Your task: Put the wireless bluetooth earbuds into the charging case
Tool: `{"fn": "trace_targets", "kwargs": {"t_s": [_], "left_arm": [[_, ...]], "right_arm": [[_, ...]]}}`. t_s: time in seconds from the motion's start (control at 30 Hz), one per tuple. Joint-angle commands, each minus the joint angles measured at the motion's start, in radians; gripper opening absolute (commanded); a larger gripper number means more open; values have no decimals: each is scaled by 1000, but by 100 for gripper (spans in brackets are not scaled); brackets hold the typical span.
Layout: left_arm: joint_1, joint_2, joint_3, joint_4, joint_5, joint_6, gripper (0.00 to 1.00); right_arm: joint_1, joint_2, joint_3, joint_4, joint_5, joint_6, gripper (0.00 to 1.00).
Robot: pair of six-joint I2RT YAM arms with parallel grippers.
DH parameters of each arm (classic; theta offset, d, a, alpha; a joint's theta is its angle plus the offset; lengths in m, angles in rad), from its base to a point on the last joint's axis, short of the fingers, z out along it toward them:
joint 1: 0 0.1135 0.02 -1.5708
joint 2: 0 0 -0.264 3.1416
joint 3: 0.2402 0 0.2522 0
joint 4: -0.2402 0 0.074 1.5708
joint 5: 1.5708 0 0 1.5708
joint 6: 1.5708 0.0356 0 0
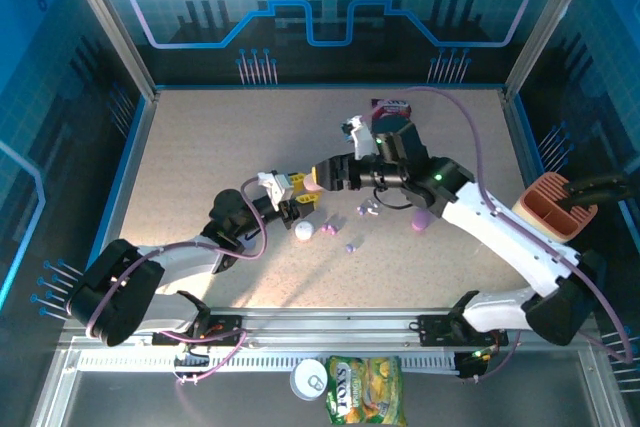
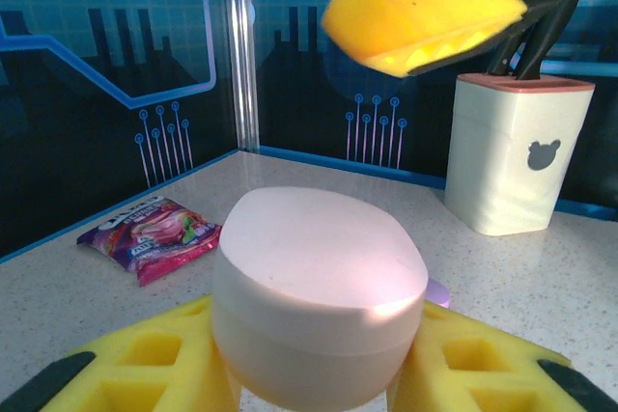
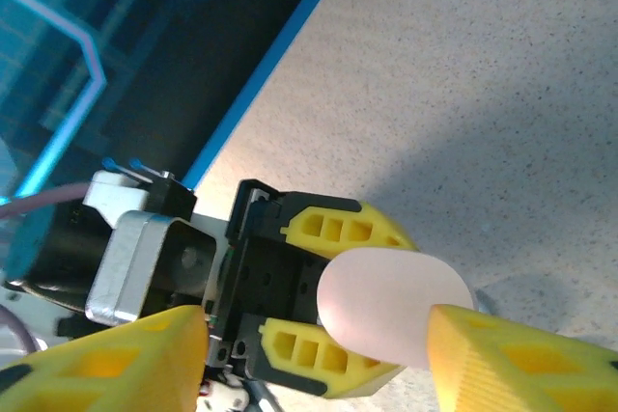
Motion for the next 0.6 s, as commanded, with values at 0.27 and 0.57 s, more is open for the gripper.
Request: {"fn": "trace_targets", "kwargs": {"t_s": [0.27, 0.57], "left_arm": [[-26, 33, 83, 104, 65, -106, 38], [-49, 58, 113, 114, 87, -110, 38]], "right_arm": [[-112, -114, -280, 393, -256, 350, 68], [-118, -79, -354, 616, -340, 488, 67]]}}
